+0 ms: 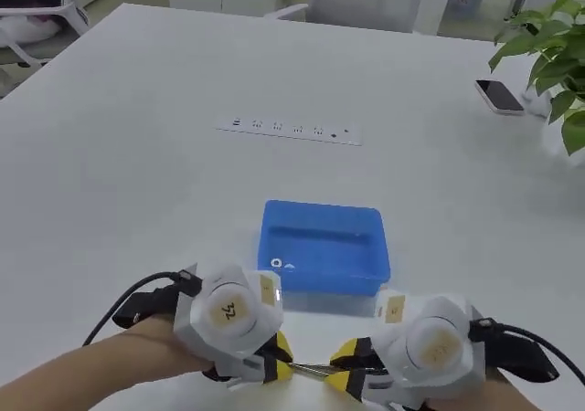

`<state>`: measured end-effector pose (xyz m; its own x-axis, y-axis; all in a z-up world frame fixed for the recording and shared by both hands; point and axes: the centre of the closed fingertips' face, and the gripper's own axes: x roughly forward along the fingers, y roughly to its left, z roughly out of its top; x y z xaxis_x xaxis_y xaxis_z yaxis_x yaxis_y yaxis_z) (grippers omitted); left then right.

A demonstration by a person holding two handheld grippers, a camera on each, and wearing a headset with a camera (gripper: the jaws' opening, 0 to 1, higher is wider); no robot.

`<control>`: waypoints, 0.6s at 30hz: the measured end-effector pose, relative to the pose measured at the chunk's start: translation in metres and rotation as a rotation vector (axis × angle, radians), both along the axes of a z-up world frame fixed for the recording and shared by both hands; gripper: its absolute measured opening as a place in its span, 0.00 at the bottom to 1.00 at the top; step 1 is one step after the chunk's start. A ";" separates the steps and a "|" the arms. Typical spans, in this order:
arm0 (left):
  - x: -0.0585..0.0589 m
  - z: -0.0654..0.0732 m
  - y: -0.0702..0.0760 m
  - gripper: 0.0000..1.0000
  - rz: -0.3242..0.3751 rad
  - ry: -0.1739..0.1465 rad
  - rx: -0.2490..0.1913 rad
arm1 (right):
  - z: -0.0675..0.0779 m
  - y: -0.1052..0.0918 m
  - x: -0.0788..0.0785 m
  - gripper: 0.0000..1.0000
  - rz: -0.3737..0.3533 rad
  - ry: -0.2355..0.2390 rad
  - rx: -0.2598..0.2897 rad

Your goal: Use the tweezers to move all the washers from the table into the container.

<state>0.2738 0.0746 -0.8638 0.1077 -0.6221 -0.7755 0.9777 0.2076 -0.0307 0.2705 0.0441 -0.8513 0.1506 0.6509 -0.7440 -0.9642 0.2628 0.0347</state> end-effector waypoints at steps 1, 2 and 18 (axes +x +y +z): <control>0.000 0.001 0.001 0.08 0.013 0.000 0.007 | 0.004 -0.002 0.000 0.08 -0.038 0.020 0.009; 0.000 0.002 0.002 0.10 0.035 -0.002 0.003 | 0.011 -0.004 0.001 0.10 -0.081 0.036 0.030; -0.004 0.077 0.028 0.64 0.501 -0.052 -0.153 | 0.066 -0.054 -0.004 0.44 -0.489 0.076 0.199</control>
<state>0.2693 0.1028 -0.7872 0.4574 -0.5897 -0.6656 0.7605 0.6473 -0.0509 0.2664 -0.0095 -0.7857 0.4223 0.6479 -0.6340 -0.7239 0.6620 0.1942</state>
